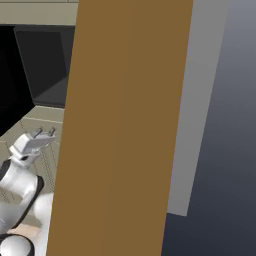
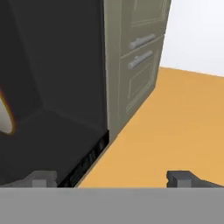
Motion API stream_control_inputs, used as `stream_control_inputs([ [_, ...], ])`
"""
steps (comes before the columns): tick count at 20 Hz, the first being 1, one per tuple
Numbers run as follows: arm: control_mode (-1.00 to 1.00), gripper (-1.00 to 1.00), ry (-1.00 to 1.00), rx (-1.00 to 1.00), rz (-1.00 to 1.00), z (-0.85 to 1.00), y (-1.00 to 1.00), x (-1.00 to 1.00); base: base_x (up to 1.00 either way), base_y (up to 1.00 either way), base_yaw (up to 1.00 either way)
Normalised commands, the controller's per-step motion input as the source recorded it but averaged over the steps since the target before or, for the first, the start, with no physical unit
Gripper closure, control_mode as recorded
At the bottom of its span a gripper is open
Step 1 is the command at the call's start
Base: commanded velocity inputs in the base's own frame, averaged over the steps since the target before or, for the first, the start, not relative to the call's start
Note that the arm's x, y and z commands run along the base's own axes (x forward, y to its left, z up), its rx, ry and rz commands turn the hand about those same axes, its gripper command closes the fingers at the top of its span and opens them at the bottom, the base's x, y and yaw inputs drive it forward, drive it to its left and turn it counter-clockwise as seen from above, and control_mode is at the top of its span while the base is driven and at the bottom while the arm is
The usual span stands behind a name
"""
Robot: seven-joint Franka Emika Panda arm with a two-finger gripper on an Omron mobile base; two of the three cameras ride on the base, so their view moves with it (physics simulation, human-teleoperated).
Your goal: Remove the apple from the bowl and place it on the small plate. Then place the bowl with only the shrimp in the microwave, close the door, and press the start button to microwave the shrimp.
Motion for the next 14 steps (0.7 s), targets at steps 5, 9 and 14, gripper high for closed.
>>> stream_control_inputs([
  [5, -1.00, -1.00, 0.16, -0.19, -0.18, -0.63, 0.60, 0.11, 0.00, 0.00, 0.00],
  [9, -1.00, -1.00, 0.18, -0.14, 0.00, -0.65, 0.46, 0.00, 0.00, 0.00, 0.00],
  [14, -1.00, -1.00, 0.07, -0.05, -0.03, -0.35, 0.47, 0.00, 0.00, 0.00, 0.00],
])
